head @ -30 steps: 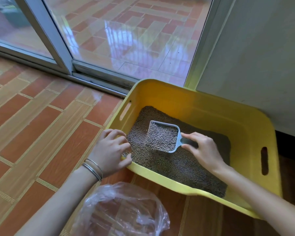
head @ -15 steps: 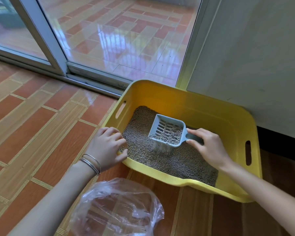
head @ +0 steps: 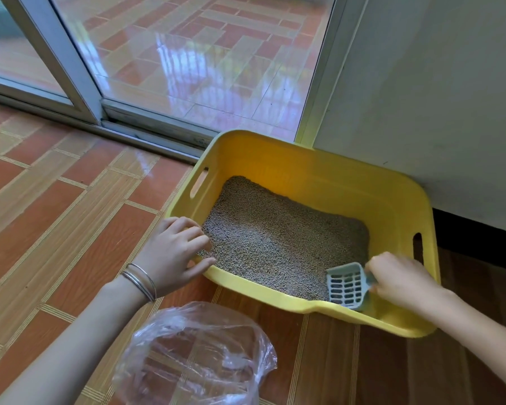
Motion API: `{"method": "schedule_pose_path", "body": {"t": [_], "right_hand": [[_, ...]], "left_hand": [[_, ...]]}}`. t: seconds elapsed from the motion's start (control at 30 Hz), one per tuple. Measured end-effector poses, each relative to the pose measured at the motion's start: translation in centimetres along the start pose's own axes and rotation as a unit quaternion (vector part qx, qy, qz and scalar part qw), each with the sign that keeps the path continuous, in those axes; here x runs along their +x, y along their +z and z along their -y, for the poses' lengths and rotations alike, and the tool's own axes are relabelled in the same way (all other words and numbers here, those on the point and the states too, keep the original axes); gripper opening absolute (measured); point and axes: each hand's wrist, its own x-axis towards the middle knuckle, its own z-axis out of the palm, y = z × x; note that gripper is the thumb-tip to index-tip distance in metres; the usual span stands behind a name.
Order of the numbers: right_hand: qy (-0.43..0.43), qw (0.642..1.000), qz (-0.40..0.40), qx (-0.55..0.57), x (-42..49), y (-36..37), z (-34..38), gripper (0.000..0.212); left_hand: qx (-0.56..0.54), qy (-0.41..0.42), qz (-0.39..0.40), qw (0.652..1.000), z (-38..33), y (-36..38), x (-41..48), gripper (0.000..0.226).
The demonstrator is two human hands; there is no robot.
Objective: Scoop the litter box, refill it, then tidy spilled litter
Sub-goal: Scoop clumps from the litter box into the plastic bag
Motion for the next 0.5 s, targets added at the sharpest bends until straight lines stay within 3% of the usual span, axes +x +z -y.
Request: {"method": "schedule_pose_path", "body": {"t": [0.17,0.5], "right_hand": [[-0.034,0.966,0.007,0.256,1.5,2.1,3.9,0.030],[-0.125,0.917,-0.079,0.371,8.7,0.0,14.7,0.034]], "left_hand": [[-0.016,-0.019,-0.010,1.000,-0.2,0.2,0.0,0.035],[-0.016,-0.002,-0.017,1.000,-0.3,0.0,0.0,0.028]]}}
